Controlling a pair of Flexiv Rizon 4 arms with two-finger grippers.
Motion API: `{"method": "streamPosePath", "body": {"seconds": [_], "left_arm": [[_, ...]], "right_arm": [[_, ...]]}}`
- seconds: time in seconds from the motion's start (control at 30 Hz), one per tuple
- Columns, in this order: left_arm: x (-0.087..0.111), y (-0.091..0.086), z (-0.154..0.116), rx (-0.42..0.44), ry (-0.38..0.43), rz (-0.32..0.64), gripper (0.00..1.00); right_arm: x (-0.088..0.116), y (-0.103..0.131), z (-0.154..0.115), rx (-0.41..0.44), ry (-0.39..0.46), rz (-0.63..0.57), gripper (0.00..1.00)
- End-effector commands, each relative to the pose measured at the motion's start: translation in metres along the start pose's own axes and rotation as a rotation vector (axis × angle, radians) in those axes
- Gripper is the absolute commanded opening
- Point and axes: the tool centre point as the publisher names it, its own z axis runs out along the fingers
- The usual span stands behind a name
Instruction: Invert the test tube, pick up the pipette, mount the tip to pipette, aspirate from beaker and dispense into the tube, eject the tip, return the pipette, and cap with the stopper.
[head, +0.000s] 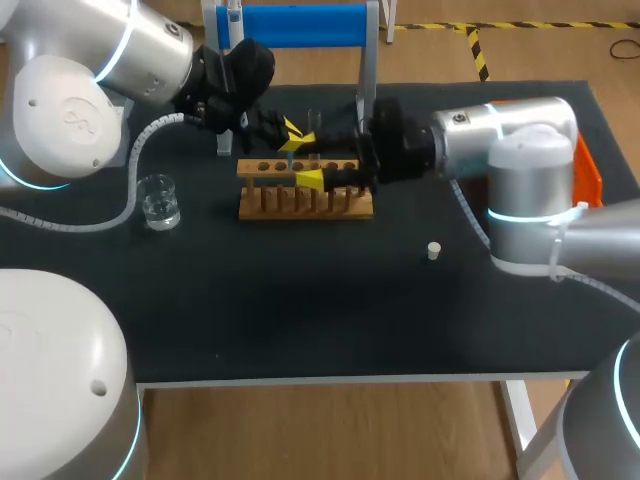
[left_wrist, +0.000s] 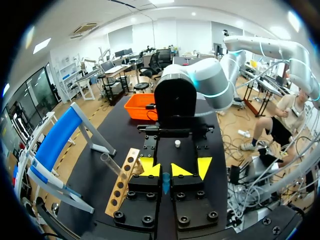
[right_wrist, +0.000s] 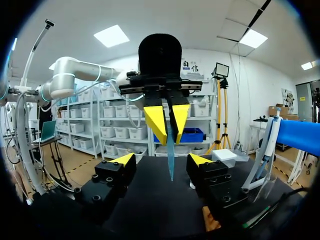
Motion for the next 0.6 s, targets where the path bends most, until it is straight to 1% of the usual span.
{"method": "streamPosePath", "body": {"seconds": [0.03,0.17,0.6], "left_arm": [[-0.001,-0.001,-0.001,-0.006,0.005,-0.001,0.00],[-0.001,-0.001,-0.001,-0.006,0.005,-0.001,0.00],[-0.001,-0.001,-0.001,-0.006,0.005,-0.001,0.00]], "right_arm": [[-0.006,-0.001,0.005,0.002,0.002,-0.001,0.64],[-0.010,-0.001,0.008,0.004,0.002,-0.002,0.62],[-0.018,0.003,0.021,0.003,0.021,-0.010,0.50]]}}
